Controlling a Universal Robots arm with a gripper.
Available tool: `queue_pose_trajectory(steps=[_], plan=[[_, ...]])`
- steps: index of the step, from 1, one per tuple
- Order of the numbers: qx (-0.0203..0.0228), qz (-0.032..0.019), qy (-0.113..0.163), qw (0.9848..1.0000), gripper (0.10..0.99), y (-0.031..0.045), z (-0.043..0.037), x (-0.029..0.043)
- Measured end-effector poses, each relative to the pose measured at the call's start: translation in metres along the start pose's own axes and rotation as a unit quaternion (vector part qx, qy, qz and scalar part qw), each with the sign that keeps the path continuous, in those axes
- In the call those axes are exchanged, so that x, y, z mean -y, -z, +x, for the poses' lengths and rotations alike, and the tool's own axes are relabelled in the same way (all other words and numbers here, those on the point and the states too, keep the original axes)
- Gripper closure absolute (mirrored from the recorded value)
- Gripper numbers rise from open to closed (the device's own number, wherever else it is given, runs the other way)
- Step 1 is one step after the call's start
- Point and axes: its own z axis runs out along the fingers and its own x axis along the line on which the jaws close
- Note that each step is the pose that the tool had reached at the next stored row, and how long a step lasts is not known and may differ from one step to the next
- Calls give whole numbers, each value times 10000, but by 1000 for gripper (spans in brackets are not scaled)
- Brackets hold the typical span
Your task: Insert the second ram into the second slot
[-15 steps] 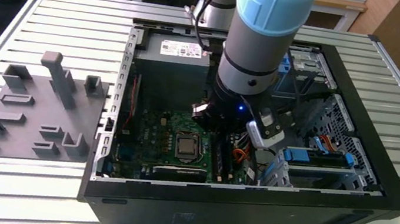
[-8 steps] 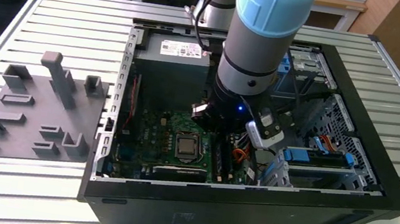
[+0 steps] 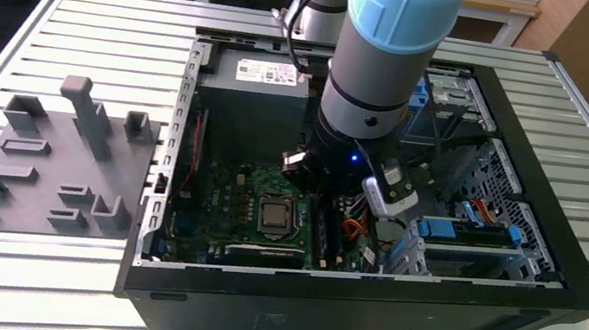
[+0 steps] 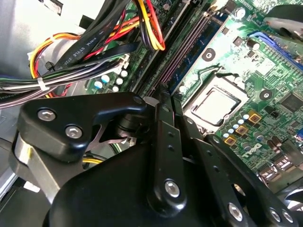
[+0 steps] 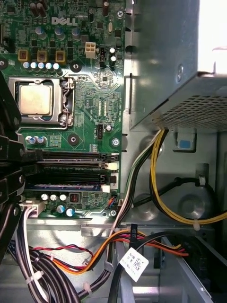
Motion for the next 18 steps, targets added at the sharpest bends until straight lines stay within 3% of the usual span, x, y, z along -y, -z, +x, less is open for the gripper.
queue_pose_trajectory(steps=[4,18], plan=[[1,-35,0,10000,949,-4,-3,-5],[1,-36,0,10000,949,52,1,-3]])
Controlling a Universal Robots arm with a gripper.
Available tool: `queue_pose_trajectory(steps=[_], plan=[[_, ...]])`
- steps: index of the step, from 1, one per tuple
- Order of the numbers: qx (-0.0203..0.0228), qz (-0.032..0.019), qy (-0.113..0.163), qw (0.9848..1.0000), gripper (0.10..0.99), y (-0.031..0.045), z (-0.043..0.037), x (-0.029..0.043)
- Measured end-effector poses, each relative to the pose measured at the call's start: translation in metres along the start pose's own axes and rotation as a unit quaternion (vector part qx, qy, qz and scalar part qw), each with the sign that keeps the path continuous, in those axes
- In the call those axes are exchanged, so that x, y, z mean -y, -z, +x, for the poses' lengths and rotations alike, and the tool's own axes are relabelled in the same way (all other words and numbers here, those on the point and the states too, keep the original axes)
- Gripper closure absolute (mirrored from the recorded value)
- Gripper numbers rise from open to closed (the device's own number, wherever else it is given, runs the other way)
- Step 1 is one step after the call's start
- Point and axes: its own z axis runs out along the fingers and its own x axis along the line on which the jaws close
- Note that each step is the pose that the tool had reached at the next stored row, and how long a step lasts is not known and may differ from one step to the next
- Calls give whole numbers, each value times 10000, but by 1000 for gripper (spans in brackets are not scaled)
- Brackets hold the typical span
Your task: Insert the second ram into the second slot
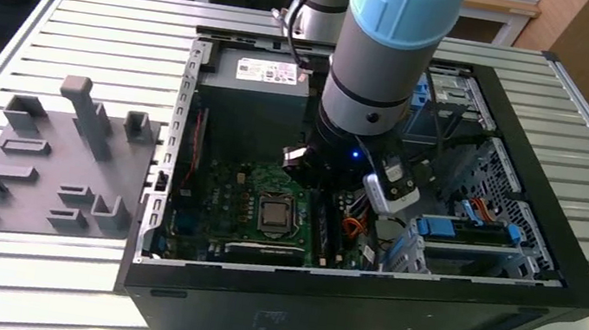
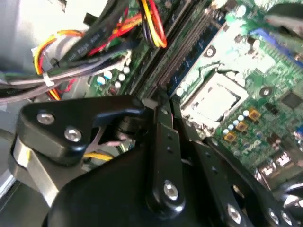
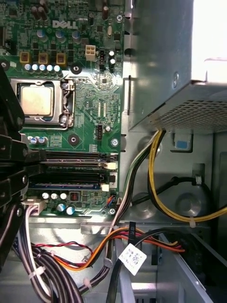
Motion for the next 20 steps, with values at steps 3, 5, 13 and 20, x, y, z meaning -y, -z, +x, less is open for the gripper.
queue_pose_trajectory(steps=[3,5,13,20], plan=[[0,0,-3,10000,949,2,0,7],[1,0,-21,10000,949,3,-1,22],[7,1,-157,9999,949,4,-6,50],[10,1,-200,9998,949,0,-12,39]])
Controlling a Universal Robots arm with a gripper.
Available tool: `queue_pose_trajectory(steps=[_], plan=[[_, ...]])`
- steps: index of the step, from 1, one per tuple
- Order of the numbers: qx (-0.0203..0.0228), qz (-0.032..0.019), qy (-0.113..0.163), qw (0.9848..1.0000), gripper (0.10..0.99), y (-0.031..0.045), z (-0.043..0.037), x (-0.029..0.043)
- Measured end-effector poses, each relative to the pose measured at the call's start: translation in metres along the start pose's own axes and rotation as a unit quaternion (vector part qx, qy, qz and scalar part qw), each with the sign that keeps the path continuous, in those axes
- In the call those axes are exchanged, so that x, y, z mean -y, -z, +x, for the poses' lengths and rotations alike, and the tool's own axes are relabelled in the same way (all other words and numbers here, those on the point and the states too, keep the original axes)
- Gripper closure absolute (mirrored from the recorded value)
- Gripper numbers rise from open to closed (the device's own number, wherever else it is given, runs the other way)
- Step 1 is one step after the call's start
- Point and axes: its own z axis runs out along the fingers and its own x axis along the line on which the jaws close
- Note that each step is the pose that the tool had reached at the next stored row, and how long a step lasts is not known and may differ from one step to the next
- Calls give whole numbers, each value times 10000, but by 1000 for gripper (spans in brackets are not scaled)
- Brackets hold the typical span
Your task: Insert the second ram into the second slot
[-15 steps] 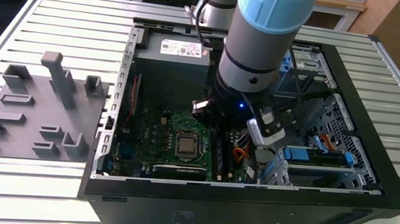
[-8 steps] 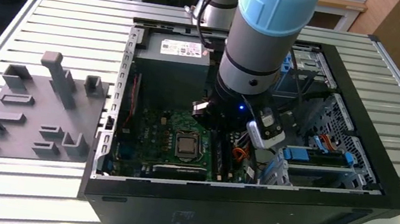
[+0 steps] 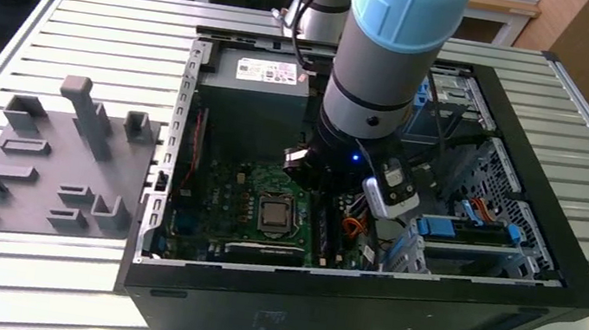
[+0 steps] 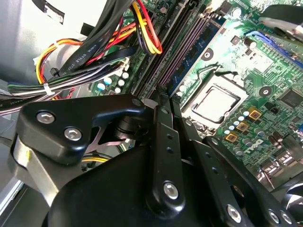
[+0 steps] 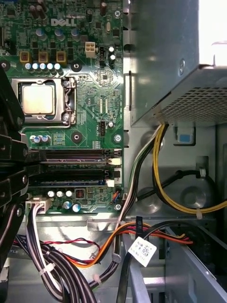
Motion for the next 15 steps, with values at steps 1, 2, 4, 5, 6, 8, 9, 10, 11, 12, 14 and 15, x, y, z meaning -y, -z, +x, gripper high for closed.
queue_pose_trajectory(steps=[1,2,4,5,6,8,9,10,11,12,14,15], plan=[[0,1,0,10000,949,0,0,0],[0,1,0,10000,949,-1,0,0],[-1,1,-1,10000,949,-1,0,0],[0,1,-1,10000,949,-2,0,0],[0,0,-1,10000,949,-2,1,0],[0,0,-1,10000,949,-2,0,0],[0,-1,-1,10000,949,-3,1,0],[-1,-3,-1,10000,949,-5,1,0],[0,-8,0,10000,949,-7,1,0],[-1,-14,4,10000,949,-9,1,-1],[-2,-24,21,10000,949,-14,1,-1],[-3,-28,38,10000,949,-16,1,-1]])
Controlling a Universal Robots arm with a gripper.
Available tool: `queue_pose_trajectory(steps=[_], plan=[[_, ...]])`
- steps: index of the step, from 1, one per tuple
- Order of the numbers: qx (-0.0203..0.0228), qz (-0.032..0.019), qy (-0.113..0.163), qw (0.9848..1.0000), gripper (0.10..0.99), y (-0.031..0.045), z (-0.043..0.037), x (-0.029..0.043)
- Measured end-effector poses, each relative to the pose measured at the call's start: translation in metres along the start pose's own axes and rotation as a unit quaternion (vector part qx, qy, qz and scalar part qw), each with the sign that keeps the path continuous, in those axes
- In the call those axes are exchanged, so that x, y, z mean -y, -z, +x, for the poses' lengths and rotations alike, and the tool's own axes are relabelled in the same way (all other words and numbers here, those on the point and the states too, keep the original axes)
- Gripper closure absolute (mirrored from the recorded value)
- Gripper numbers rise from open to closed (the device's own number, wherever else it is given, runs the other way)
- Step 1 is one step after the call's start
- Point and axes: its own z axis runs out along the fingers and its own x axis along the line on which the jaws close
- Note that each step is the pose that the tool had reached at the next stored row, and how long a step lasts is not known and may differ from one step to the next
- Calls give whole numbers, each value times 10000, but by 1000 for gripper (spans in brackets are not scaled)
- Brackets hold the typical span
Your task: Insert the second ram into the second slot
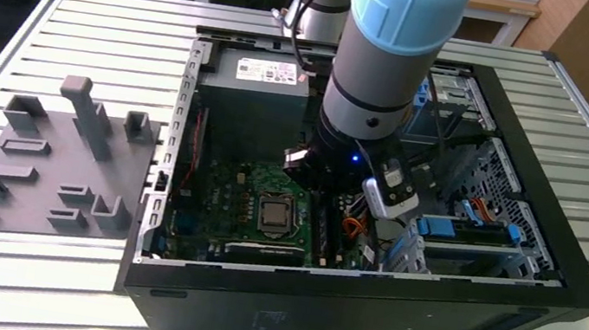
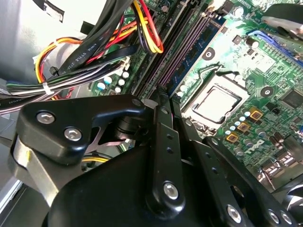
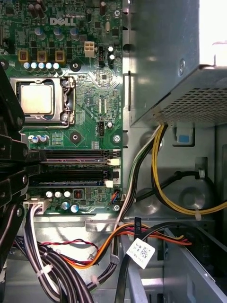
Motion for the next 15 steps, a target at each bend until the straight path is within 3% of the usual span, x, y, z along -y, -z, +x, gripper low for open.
queue_pose_trajectory(steps=[15], plan=[[-4,-13,58,10000,949,-48,-9,3]])
